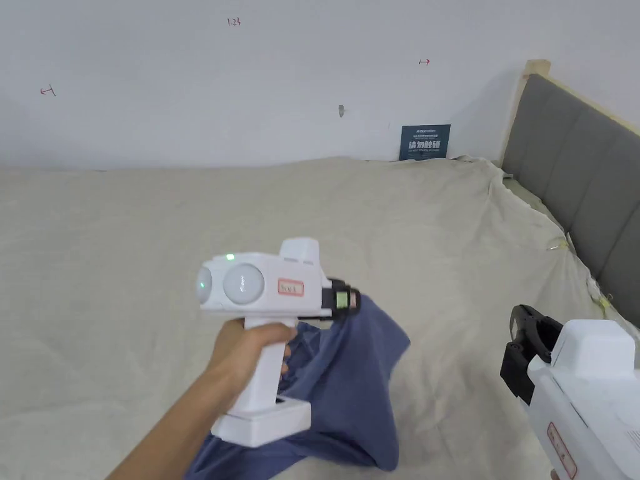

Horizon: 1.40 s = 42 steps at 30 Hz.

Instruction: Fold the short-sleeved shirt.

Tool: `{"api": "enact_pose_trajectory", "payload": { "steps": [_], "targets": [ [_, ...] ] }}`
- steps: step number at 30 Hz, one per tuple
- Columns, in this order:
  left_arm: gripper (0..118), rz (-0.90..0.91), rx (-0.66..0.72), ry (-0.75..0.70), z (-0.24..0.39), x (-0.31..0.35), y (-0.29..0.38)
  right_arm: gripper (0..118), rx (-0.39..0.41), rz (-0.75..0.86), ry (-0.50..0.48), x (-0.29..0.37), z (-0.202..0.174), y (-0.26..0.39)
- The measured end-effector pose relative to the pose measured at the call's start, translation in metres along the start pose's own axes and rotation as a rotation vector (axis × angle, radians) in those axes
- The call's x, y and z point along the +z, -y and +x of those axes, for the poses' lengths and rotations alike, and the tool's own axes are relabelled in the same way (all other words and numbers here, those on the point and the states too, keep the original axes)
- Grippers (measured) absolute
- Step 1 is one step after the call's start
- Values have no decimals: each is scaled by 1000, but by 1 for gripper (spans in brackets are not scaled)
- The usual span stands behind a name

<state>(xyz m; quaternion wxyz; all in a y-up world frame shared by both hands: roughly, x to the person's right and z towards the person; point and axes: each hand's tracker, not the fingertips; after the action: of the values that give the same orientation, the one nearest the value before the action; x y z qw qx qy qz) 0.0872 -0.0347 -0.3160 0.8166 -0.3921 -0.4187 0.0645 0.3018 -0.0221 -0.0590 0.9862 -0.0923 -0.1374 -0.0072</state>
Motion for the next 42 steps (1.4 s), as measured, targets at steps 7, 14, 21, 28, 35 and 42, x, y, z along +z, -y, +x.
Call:
{"api": "enact_pose_trajectory", "payload": {
  "steps": [7, 14, 21, 28, 35, 42],
  "targets": [
    [0, -174, 30, -81, -25, -59, 67, 0, -9, -45, 5, -2, 2, 17],
    [0, -317, -14, -268, -38, -95, 105, 0, -17, -70, -13, -4, -5, 27],
    [48, -225, 113, -222, -37, -77, 107, 0, -1, -73, -31, -2, -13, 24],
    [112, 189, 159, -214, -16, 17, 68, 0, 14, -38, -33, 2, -19, 8],
    [112, 464, 7, -356, 8, 113, 45, 0, 24, 19, -41, 6, -24, -14],
    [110, 627, -135, -658, 6, 156, 60, 0, 33, 69, -48, 8, -28, -31]
  ]
}}
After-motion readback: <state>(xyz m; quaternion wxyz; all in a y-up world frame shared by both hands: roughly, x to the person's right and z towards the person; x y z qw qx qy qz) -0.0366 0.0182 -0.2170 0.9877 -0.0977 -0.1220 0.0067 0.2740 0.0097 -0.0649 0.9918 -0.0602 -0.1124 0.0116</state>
